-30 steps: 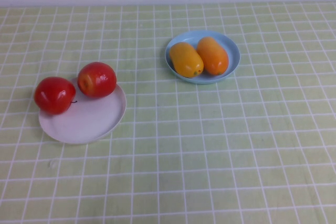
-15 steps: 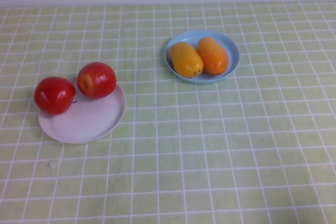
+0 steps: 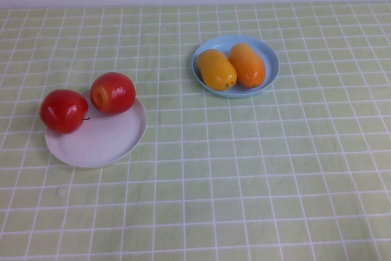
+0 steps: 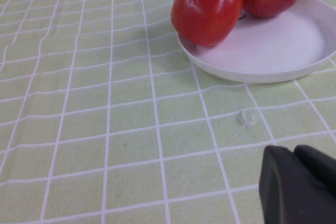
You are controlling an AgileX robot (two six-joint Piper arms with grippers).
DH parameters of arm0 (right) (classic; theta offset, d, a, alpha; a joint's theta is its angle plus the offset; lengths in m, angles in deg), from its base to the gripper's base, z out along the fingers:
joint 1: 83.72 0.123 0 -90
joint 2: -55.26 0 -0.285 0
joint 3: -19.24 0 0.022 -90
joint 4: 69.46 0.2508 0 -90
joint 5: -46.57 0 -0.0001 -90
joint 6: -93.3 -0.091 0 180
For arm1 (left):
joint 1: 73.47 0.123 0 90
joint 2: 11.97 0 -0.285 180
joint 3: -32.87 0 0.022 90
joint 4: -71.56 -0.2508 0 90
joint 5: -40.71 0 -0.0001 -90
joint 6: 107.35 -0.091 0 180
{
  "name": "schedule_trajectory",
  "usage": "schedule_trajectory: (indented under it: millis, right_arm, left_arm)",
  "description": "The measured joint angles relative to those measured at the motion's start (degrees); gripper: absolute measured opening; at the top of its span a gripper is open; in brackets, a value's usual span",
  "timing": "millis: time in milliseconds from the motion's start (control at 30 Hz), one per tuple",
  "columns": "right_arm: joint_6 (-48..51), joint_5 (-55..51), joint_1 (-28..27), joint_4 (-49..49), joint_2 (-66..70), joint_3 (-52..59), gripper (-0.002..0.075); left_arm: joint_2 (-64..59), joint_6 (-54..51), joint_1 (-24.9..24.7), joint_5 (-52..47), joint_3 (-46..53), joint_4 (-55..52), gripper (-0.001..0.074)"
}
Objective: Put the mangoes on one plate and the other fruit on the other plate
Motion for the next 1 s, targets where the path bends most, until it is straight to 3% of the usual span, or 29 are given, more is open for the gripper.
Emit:
schedule_trajectory:
  millis: [333, 533, 700, 1000]
  right_arm:
    - [0.0, 2.4, 0.0, 1.9, 0.0, 0.1, -0.0015]
    - [11.8, -2.3, 0.0, 11.5, 0.0, 0.2, -0.0015]
    - [15.3, -8.9, 0.0, 14.2, 0.0, 0.4, -0.0016]
    - [19.0, -9.4, 0.0, 16.9, 0.0, 0.4, -0.0016]
  left_arm:
    - [0.0, 0.0, 0.0, 0.0, 0.0, 0.0, 0.0004]
    - [0.0, 0.0, 0.0, 0.0, 0.0, 0.0, 0.0004]
    - [0.0, 0.0, 0.0, 0.0, 0.0, 0.0, 0.0004]
    - [0.0, 0.0, 0.0, 0.0, 0.0, 0.0, 0.0004]
